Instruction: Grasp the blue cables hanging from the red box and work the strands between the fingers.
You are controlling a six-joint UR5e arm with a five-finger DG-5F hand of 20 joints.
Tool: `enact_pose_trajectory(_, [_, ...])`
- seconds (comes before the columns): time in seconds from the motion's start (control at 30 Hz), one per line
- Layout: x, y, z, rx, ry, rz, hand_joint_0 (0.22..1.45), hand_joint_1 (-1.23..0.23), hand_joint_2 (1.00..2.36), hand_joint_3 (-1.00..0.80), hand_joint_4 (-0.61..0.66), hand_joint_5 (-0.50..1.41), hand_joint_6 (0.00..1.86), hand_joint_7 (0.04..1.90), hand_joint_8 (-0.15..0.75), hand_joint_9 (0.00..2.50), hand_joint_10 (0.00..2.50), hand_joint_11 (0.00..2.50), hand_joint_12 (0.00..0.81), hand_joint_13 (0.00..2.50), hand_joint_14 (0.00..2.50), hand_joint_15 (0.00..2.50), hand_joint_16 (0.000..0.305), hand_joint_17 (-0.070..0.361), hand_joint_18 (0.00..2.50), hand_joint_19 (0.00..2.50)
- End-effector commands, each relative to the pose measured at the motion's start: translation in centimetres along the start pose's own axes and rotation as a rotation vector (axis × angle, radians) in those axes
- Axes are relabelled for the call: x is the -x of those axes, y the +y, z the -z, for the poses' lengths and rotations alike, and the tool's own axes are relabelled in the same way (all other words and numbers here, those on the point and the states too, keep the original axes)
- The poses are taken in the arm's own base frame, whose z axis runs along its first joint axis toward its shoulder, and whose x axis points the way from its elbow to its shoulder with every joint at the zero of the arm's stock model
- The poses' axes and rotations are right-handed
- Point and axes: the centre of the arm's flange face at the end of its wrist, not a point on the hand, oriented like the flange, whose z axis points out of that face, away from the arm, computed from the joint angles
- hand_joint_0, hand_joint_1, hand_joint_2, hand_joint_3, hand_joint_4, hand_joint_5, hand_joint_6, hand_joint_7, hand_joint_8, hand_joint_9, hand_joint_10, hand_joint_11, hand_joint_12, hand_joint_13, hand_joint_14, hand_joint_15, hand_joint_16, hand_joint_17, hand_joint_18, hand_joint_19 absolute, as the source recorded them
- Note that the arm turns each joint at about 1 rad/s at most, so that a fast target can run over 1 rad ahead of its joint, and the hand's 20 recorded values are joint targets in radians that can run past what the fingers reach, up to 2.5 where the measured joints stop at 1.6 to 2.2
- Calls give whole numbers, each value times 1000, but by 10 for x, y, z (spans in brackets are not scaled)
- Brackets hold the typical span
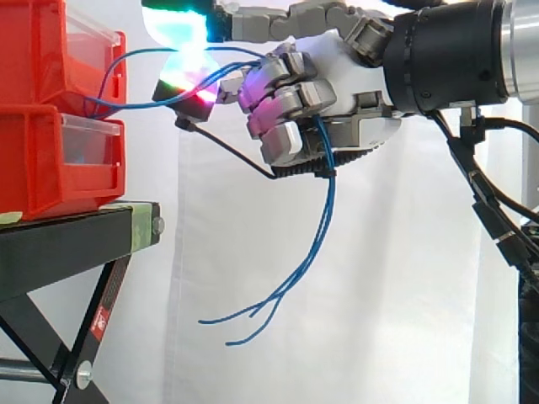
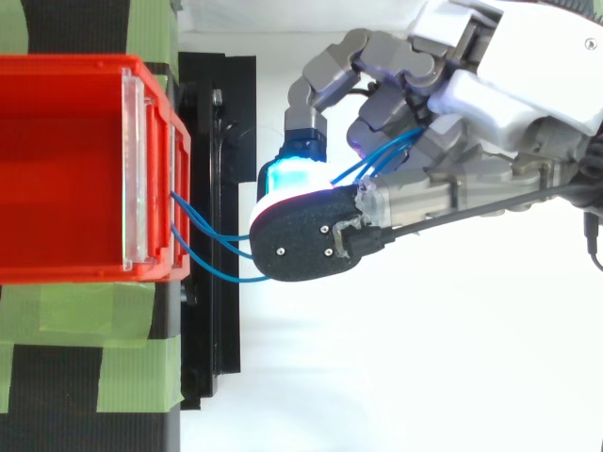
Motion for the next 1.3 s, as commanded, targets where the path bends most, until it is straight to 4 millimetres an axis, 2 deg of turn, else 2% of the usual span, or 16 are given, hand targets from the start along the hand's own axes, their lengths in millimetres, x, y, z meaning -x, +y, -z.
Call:
enact_pose_trajectory(0.0, [0,0,0,0,0,0,902,-703,1046,196,214,91,1415,964,491,1853,2500,2500,681,1973,2500,1634,225,168,2500,868])
enact_pose_trajectory(1.27, [0,0,0,0,0,0,893,-702,1066,215,203,101,1413,967,491,1853,2500,2500,681,1973,2500,1634,225,168,2500,868])
